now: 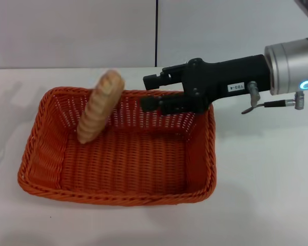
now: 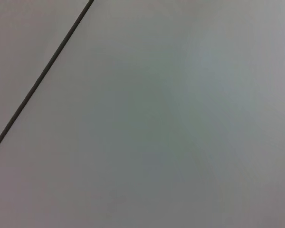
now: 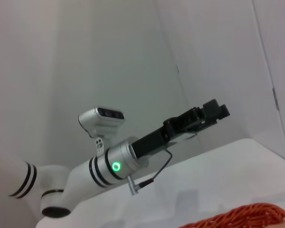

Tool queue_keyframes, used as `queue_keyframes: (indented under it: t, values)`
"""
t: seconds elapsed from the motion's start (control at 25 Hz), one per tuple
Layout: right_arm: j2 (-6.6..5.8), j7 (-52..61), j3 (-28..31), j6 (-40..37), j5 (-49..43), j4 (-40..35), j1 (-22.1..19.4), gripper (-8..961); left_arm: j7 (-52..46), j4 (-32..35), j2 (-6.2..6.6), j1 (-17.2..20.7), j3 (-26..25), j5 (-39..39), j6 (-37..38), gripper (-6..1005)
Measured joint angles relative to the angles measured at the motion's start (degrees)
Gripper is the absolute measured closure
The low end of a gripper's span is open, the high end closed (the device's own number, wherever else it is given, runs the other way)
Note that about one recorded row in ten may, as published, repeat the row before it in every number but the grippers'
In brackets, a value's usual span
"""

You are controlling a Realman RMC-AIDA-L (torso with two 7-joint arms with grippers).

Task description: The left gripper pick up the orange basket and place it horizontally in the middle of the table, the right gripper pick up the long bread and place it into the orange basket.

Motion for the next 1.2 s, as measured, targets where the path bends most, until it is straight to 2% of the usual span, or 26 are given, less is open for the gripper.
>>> queue_keyframes:
  t: [0.28, 0.4, 0.44, 0.48, 0.56, 0.64, 0.72, 0.8, 0.88, 1.04, 1.2]
  values:
    - [0.36, -4.8, 7.5, -1.2, 2.8, -1.6, -5.2, 360, 0.0, -0.1, -0.07, 0.2, -0.3, -0.2, 0.3, 217]
    - [0.31, -8.8, 12.0, -1.7, 6.1, -1.5, -9.2, 360, 0.2, -0.6, -0.13, 0.3, -0.4, -1.3, 0.4, 216]
    - [0.31, -12.2, 15.5, -1.7, 8.7, -1.1, -11.8, 360, 0.4, -0.7, -0.13, 0.3, -0.4, -1.7, 0.4, 216]
    - [0.31, -12.2, 15.5, -1.7, 8.7, -1.1, -11.8, 360, 0.5, -0.9, -0.13, 0.3, -0.4, -2.2, 0.5, 216]
    - [0.4, -16.2, 18.8, -1.7, 11.8, -0.1, -14.4, 360, 0.7, -1.1, -0.13, 0.3, -0.4, -3.2, 0.6, 216]
    - [0.41, -23.1, 23.7, -1.7, 16.4, 3.0, -18.2, 360, 2.0, -1.3, -0.11, 0.3, -0.4, -5.0, 0.7, 217]
    - [0.42, -25.9, 25.3, -1.7, 17.9, 4.3, -19.5, 360, 2.6, -1.5, -0.11, 0.3, -0.4, -5.5, 0.7, 218]
    - [0.52, -33.8, 30.4, -1.7, 22.2, 9.1, -22.7, 360, 4.1, -1.8, -0.11, 0.3, -0.4, -7.1, 0.9, 219]
    - [0.53, -36.1, 31.9, -1.7, 23.7, 11.0, -23.4, 360, 6.2, -2.4, -0.12, 0.4, -0.5, -8.8, 1.5, 221]
    - [0.52, -45.7, 38.7, -1.7, 30.3, 19.2, -25.3, 360, 12.6, -4.5, -0.15, 0.5, -0.5, -11.9, 3.4, 223]
    - [0.51, -51.7, 44.1, -1.7, 33.0, 24.7, -25.6, 360, 17.7, -7.0, -0.23, 0.5, -0.5, -15.8, 5.4, 225]
